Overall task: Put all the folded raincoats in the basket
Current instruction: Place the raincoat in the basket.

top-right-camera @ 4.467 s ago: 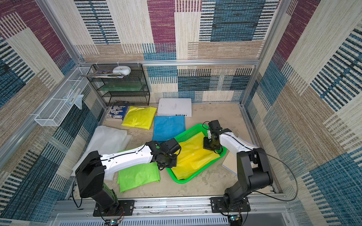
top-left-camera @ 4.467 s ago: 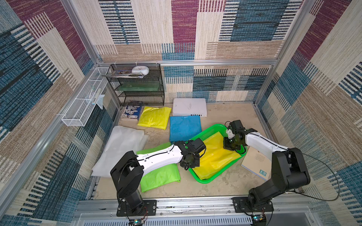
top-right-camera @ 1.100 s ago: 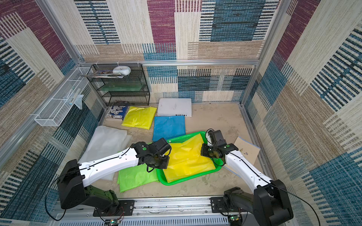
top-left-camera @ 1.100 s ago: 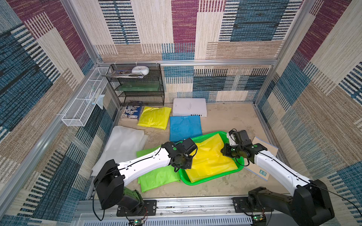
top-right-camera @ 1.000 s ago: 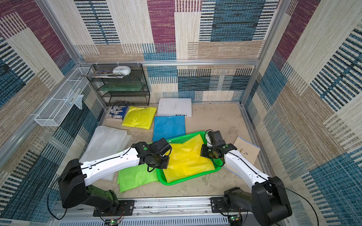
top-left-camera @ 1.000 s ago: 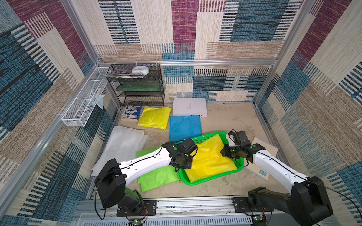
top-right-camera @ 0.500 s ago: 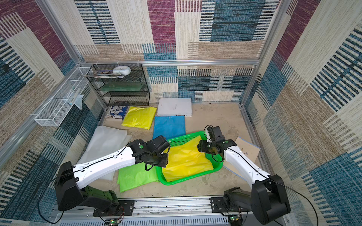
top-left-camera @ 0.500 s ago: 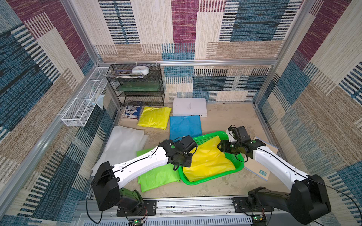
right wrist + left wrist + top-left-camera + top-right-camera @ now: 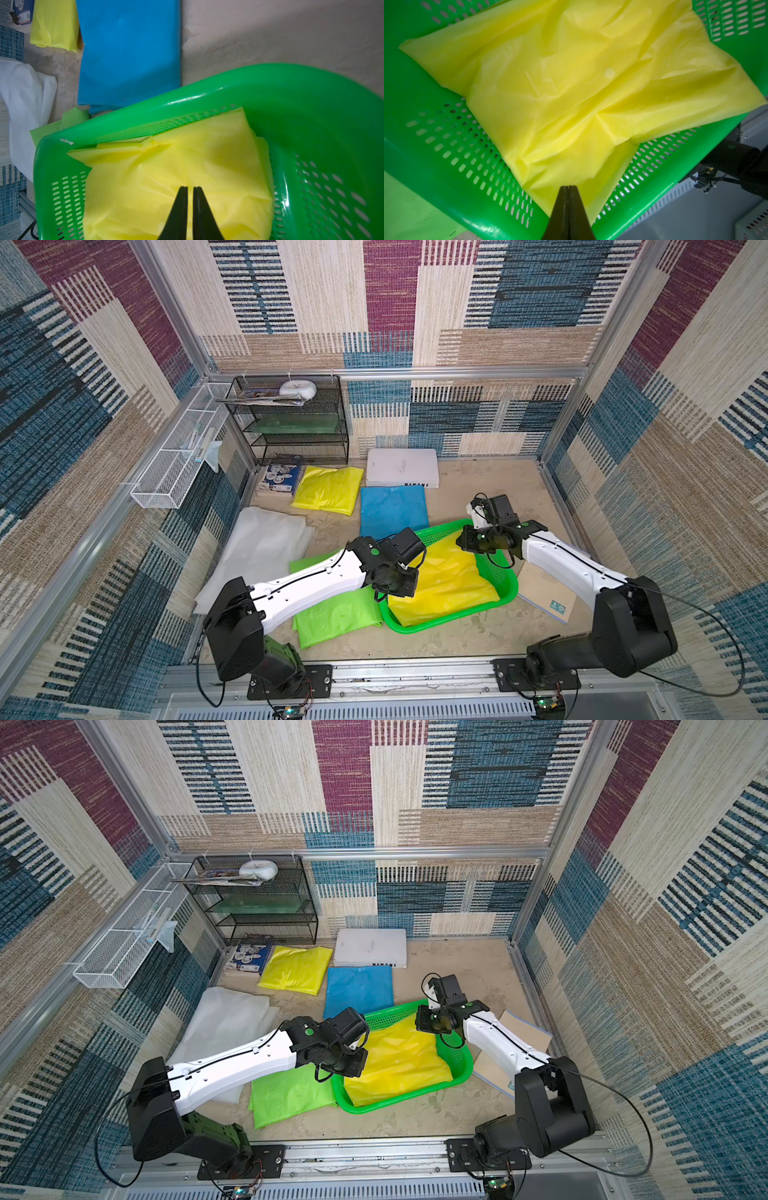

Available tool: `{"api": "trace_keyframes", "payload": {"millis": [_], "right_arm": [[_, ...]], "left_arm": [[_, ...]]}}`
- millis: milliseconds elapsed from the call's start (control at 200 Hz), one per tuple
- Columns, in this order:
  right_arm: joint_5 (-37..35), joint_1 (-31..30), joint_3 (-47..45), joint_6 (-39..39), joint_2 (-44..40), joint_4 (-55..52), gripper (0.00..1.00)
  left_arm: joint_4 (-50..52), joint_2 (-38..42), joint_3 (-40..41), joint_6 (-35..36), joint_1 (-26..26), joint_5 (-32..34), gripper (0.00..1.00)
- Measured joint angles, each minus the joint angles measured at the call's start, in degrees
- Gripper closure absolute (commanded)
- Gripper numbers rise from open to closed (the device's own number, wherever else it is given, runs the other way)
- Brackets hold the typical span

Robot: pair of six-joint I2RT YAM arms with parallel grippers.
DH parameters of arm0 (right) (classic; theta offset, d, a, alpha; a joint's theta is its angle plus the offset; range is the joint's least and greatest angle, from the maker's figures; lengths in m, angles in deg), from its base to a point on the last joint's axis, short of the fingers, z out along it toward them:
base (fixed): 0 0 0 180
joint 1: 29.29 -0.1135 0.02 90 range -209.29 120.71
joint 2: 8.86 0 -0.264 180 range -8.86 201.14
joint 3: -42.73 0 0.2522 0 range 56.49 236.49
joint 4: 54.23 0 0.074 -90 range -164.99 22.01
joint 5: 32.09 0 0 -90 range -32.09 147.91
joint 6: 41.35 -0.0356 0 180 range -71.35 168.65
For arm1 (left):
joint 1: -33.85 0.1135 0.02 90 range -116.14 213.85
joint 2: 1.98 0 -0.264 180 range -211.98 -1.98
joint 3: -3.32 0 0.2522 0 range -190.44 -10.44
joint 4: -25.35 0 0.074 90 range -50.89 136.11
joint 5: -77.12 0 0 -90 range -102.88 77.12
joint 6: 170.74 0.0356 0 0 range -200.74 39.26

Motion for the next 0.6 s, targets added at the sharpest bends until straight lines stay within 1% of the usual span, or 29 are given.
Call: {"api": "trace_keyframes", "payload": {"millis": [85,205,270,346,411,491,601], "right_arm": [[-0.61,-0.2,0.2,0.22,3.82,1.05,0.89],[-4.0,-0.28,0.44,1.14,8.63,2.23,0.88],[-7.28,-0.28,1.01,2.43,11.08,2.78,0.88],[-9.05,-0.28,2.45,3.58,12.61,3.02,0.87],[-10.19,-0.48,2.49,4.26,11.61,2.36,0.84],[-10.25,-0.83,2.23,5.05,7.04,0.76,0.79],[-7.91,-1.16,2.08,5.99,-0.31,-1.25,0.78]], "left_arm": [[-0.59,-0.87,0.9,-0.02,-0.22,0.0,1.0],[-1.55,-0.96,3.21,-0.09,-0.48,-0.72,1.0],[-2.27,-0.74,4.94,-0.26,-0.7,-1.07,1.0],[-2.8,-0.63,6.84,-0.33,-0.74,-1.51,1.0],[-3.02,-0.5,8.28,-0.44,-0.79,-2.34,1.0],[-2.89,0.59,9.16,-0.46,-0.79,-2.54,1.0],[-3.02,2.36,8.74,-0.44,-0.79,-3.06,1.0]]}}
